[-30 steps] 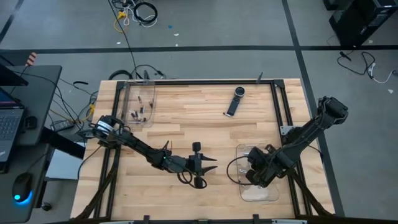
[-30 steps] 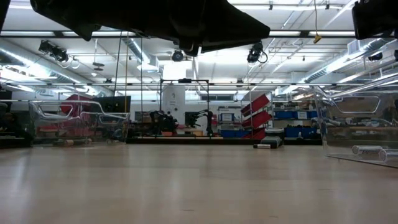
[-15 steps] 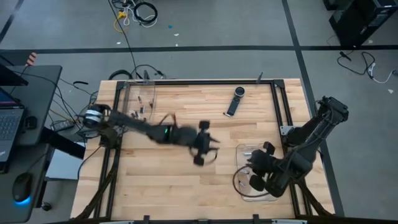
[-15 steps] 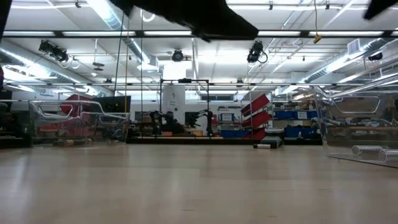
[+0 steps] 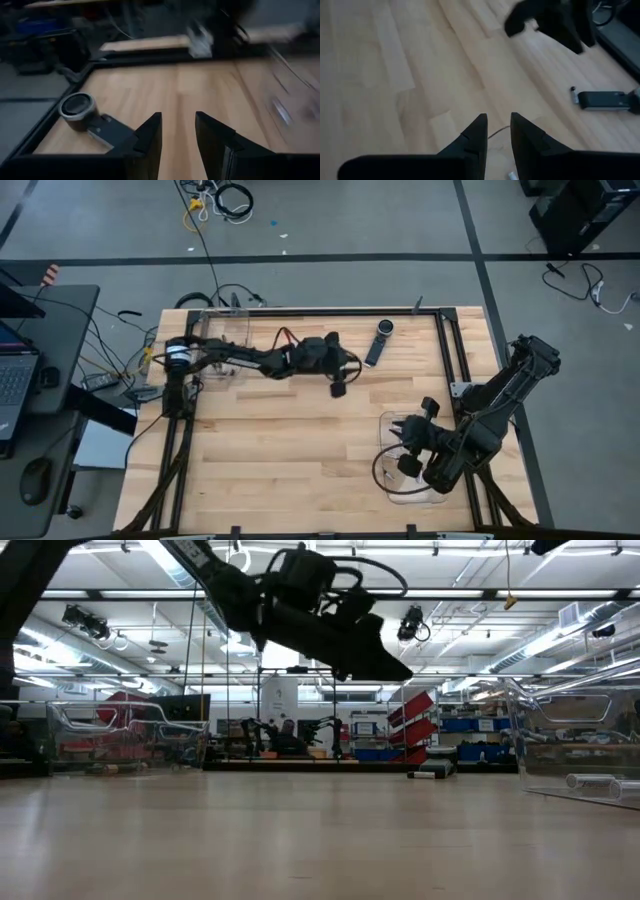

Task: Sort batteries
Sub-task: Put the silver battery into the bottom transparent bin

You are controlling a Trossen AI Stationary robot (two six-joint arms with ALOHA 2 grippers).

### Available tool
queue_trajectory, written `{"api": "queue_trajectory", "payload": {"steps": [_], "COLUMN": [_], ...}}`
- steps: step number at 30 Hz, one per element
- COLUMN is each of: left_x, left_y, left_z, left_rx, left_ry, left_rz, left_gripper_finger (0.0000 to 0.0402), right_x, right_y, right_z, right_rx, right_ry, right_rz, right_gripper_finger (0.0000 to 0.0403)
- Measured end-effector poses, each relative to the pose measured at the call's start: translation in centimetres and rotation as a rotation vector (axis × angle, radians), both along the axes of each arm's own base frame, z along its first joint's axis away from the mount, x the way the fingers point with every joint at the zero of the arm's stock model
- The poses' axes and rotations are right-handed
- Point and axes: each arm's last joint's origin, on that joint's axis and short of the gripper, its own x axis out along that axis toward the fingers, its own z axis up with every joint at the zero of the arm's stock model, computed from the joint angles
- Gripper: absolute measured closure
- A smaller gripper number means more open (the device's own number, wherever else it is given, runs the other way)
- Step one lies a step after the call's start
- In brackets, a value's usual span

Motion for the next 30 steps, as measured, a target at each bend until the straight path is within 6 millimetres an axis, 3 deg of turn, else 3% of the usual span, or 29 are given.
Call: {"api": "queue_trajectory", "payload": {"steps": [7, 13, 20, 30], "left_x": [2.4, 3.4, 3.3, 3.5], "left_y": [2.9, 4.2, 5.1, 6.5], "left_z": [-2.4, -3.3, -2.8, -2.0], "left_rx": [-0.128, -0.192, -0.237, -0.305], "left_ry": [0.017, 0.257, 0.342, 0.236], "left_rz": [0.112, 0.121, 0.128, 0.228], "left_gripper_finger": [0.0284, 0.0284, 0.0284, 0.0284], "right_x": [0.5, 0.7, 0.8, 1.3], "right_y": [-0.9, -1.1, -1.3, -2.1], "right_z": [0.0, 0.0, -0.1, -0.1], "right_rx": [-0.032, -0.031, -0.035, -0.049], "right_ry": [0.018, 0.018, 0.022, 0.034], "right_rz": [-0.030, -0.041, -0.048, -0.075], "right_gripper_finger": [0.0332, 0.0332, 0.0334, 0.0334]}}
